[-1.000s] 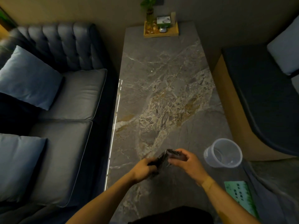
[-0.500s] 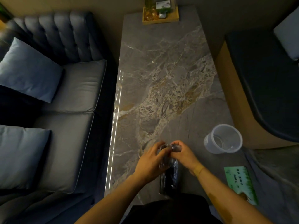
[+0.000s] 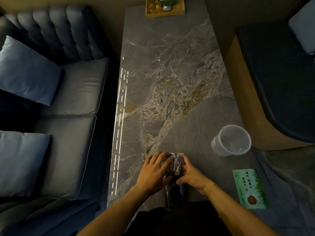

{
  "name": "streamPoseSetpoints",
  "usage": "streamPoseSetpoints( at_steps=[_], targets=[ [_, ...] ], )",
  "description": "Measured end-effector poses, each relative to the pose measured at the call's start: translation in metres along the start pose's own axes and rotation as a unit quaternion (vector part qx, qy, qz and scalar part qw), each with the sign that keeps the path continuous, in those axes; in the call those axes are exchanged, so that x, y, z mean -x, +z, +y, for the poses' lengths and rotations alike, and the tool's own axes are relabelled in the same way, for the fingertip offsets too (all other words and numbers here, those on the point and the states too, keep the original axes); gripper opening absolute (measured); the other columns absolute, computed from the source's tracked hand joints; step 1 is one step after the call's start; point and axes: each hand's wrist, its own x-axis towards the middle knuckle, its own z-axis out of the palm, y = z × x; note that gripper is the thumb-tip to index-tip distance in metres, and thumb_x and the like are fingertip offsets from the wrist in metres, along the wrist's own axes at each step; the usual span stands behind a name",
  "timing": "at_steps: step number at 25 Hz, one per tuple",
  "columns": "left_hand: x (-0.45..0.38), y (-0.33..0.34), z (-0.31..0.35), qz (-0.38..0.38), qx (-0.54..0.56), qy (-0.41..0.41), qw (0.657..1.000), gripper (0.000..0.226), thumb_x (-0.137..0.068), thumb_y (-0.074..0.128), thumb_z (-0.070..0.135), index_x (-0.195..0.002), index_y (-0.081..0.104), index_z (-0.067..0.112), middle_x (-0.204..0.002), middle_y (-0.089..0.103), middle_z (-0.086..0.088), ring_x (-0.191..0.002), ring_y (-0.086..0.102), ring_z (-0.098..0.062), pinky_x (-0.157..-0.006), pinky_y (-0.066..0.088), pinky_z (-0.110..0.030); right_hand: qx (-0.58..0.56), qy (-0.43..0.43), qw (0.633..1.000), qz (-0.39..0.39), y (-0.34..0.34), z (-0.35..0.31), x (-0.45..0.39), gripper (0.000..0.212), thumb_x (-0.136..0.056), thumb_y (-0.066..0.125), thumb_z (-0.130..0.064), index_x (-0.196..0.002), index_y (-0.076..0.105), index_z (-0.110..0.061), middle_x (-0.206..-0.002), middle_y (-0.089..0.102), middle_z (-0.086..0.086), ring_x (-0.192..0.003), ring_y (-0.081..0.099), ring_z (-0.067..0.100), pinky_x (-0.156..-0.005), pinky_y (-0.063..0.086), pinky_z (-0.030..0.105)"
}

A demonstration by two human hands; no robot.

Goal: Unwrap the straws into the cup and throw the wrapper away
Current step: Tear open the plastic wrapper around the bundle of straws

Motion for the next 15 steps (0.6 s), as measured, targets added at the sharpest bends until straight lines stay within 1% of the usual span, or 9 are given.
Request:
streamPoseSetpoints(
  at_steps=[3, 5, 7, 9, 10, 11, 12, 13, 15],
  targets=[
    [0.000, 0.003, -0.005, 0.027, -0.029, 0.055, 0.998, 0.056, -0.085, 0.057, 0.047, -0.135, 0.049, 0.024, -0.137, 0.056, -0.001, -0.125, 0.053, -0.022, -0.102, 0.046, -0.043, 0.028, -0.011, 0.999, 0.037, -0.001, 0.008, -0.005, 0.100, -0.068, 0.070, 0.017, -0.143, 0.022, -0.027, -0.132, 0.057, 0.009, -0.120, 0.057, 0.023, -0.095, 0.053, 0.040],
    [-0.001, 0.000, -0.005, 0.049, -0.020, 0.056, 0.997, 0.046, -0.086, 0.056, 0.041, -0.129, 0.054, 0.025, -0.130, 0.061, 0.001, -0.118, 0.058, -0.019, -0.099, 0.047, -0.040, 0.031, -0.012, 0.999, 0.042, -0.002, 0.010, -0.006, 0.095, -0.069, 0.075, 0.010, -0.141, 0.027, -0.031, -0.129, 0.060, 0.004, -0.116, 0.059, 0.016, -0.091, 0.054, 0.031],
    [-0.005, -0.008, -0.003, 0.076, 0.029, 0.017, 0.997, 0.035, -0.087, 0.054, 0.037, -0.120, 0.058, 0.026, -0.118, 0.066, 0.004, -0.105, 0.063, -0.017, -0.093, 0.046, -0.037, 0.028, -0.022, 0.998, 0.052, -0.001, 0.011, -0.008, 0.077, -0.072, 0.079, -0.004, -0.128, 0.040, -0.040, -0.123, 0.063, -0.003, -0.112, 0.061, 0.010, -0.086, 0.055, 0.024],
    [-0.017, -0.021, -0.002, 0.094, 0.108, -0.036, 0.989, 0.025, -0.089, 0.051, 0.035, -0.110, 0.062, 0.027, -0.106, 0.068, 0.007, -0.096, 0.063, -0.013, -0.090, 0.042, -0.032, 0.037, -0.035, 0.995, 0.081, 0.001, 0.009, -0.009, 0.057, -0.076, 0.079, -0.025, -0.122, 0.049, -0.041, -0.120, 0.066, -0.005, -0.113, 0.062, 0.012, -0.093, 0.053, 0.031],
    [-0.024, -0.029, -0.002, 0.097, 0.165, -0.068, 0.979, 0.022, -0.089, 0.049, 0.033, -0.105, 0.063, 0.027, -0.101, 0.069, 0.009, -0.093, 0.062, -0.010, -0.089, 0.041, -0.029, 0.055, -0.041, 0.993, 0.097, 0.002, 0.007, -0.011, 0.052, -0.077, 0.076, -0.037, -0.123, 0.051, -0.039, -0.121, 0.066, -0.005, -0.114, 0.062, 0.014, -0.097, 0.051, 0.036],
    [-0.032, -0.037, -0.003, 0.094, 0.241, -0.103, 0.960, 0.020, -0.089, 0.048, 0.032, -0.100, 0.065, 0.027, -0.095, 0.069, 0.011, -0.090, 0.062, -0.006, -0.086, 0.042, -0.024, 0.074, -0.046, 0.990, 0.108, 0.001, 0.003, -0.012, 0.051, -0.078, 0.073, -0.045, -0.124, 0.051, -0.037, -0.121, 0.066, -0.004, -0.113, 0.061, 0.013, -0.099, 0.049, 0.039],
    [-0.040, -0.045, -0.004, 0.086, 0.325, -0.137, 0.932, 0.017, -0.088, 0.049, 0.029, -0.094, 0.066, 0.028, -0.089, 0.069, 0.013, -0.085, 0.063, -0.002, -0.081, 0.045, -0.021, 0.082, -0.057, 0.989, 0.112, 0.001, -0.002, -0.013, 0.049, -0.079, 0.071, -0.047, -0.123, 0.052, -0.038, -0.121, 0.066, -0.005, -0.112, 0.061, 0.011, -0.097, 0.050, 0.036],
    [-0.049, -0.052, -0.006, 0.068, 0.399, -0.169, 0.899, 0.015, -0.088, 0.051, 0.026, -0.089, 0.066, 0.029, -0.084, 0.069, 0.013, -0.080, 0.063, -0.002, -0.077, 0.047, -0.021, 0.077, -0.072, 0.988, 0.111, 0.002, -0.007, -0.014, 0.044, -0.081, 0.070, -0.044, -0.121, 0.054, -0.039, -0.119, 0.066, -0.007, -0.110, 0.062, 0.008, -0.093, 0.051, 0.029],
    [-0.065, -0.064, -0.010, 0.008, 0.499, -0.207, 0.841, 0.015, -0.090, 0.054, 0.019, -0.085, 0.066, 0.027, -0.077, 0.069, 0.008, -0.073, 0.064, -0.007, -0.075, 0.051, -0.026, 0.049, -0.097, 0.989, 0.103, 0.004, -0.020, -0.015, 0.031, -0.084, 0.070, -0.030, -0.113, 0.060, -0.036, -0.114, 0.069, -0.009, -0.105, 0.064, 0.002, -0.082, 0.051, 0.015]
  ],
)
